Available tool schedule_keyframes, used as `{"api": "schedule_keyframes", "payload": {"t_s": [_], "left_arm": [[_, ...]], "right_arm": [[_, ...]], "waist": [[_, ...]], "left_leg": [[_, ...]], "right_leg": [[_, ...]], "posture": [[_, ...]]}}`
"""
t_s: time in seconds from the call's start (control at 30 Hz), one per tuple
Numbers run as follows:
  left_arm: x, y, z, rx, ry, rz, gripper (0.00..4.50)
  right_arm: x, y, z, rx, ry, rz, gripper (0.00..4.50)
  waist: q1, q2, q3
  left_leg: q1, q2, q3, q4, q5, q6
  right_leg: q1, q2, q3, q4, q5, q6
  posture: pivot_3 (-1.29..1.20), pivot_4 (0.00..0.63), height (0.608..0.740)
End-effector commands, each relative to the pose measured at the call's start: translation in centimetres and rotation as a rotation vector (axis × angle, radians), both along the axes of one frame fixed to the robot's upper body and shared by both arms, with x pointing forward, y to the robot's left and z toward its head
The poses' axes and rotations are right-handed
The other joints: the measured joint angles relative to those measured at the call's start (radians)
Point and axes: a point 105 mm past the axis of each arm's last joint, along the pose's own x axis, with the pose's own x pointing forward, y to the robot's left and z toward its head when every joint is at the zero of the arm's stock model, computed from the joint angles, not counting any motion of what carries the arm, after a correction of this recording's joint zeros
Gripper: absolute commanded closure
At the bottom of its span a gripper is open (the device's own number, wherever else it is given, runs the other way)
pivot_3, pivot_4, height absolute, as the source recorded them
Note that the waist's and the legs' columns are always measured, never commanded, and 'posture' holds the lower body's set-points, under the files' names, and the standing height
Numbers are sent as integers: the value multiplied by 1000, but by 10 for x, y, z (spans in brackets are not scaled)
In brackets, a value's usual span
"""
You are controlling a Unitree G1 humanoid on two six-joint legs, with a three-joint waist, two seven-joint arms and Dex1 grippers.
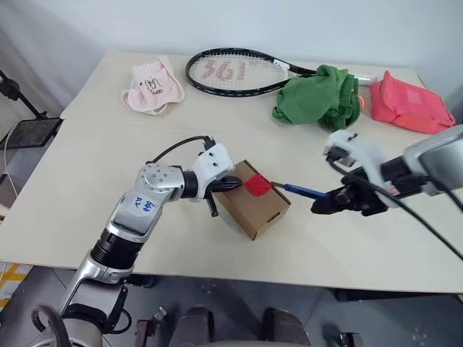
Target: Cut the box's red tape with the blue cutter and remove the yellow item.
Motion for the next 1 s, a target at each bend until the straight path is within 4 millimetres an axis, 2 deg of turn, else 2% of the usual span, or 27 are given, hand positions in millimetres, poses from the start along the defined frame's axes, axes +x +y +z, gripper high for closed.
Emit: {"api": "schedule_keyframes", "payload": {"t_s": [0.03, 0.17, 0.27, 0.3, 0.4, 0.6, 0.73, 0.87, 1.0], "left_arm": [[-4, 8, -26, 67, 98, -5, 4500], [-1, 9, -15, 54, 64, -25, 4500], [0, 9, -9, 42, 43, -37, 4500], [1, 9, -6, 33, 26, -42, 4500], [2, 9, -2, 24, -3, -54, 4500], [3, 9, 6, 2, -24, -60, 4500], [4, 9, 11, -18, -41, -58, 4500], [6, 17, 18, -58, -44, -37, 4500], [10, 25, 28, -99, -56, -27, 4500]], "right_arm": [[2, -13, 12, 29, -142, -69, 4417], [29, -45, 1, 156, -265, -242, 4417], [41, -72, -15, 259, -354, -350, 4417], [46, -88, -29, 233, -411, -390, 4417], [47, -115, -57, 146, -492, -413, 4417], [50, -138, -92, 94, -528, -415, 4417], [53, -156, -104, 58, -561, -469, 4417], [44, -169, -106, 13, -602, -435, 3073], [40, -169, -92, 101, -642, -423, 1705]], "waist": [[-1, 0, 0], [-4, -1, 0], [-3, -1, -1], [-2, 0, -1], [-1, 0, -1], [-8, 1, -1], [-8, 1, -1], [-4, 1, -1], [-6, 2, -1]], "left_leg": [[0, 0, 1, 0, 0, 0], [0, 0, 3, 1, 0, 0], [1, 0, 6, 2, 0, 1], [1, 0, 6, 1, 0, 1], [1, 0, 6, 1, 0, 1], [2, 0, 6, 1, 1, 1], [4, 0, 7, 1, 1, 1], [3, 0, 7, 0, 1, 1], [4, 0, 7, 0, 1, 1]], "right_leg": [[0, 0, 0, -1, 0, 0], [0, 0, 1, -1, 0, 0], [0, 0, 2, -1, 0, 0], [0, 0, 2, 0, 0, 0], [0, 0, 2, 0, 0, 0], [0, 0, 3, 0, 0, 0], [1, 0, 4, 0, 0, 0], [1, 0, 3, 0, 0, 0], [1, 0, 4, 0, 0, 0]], "posture": [[0, 150, 740], [0, 150, 740], [0, 150, 740], [0, 150, 740], [0, 150, 740], [0, 150, 740], [0, 150, 740], [0, 150, 740], [0, 150, 740]]}}
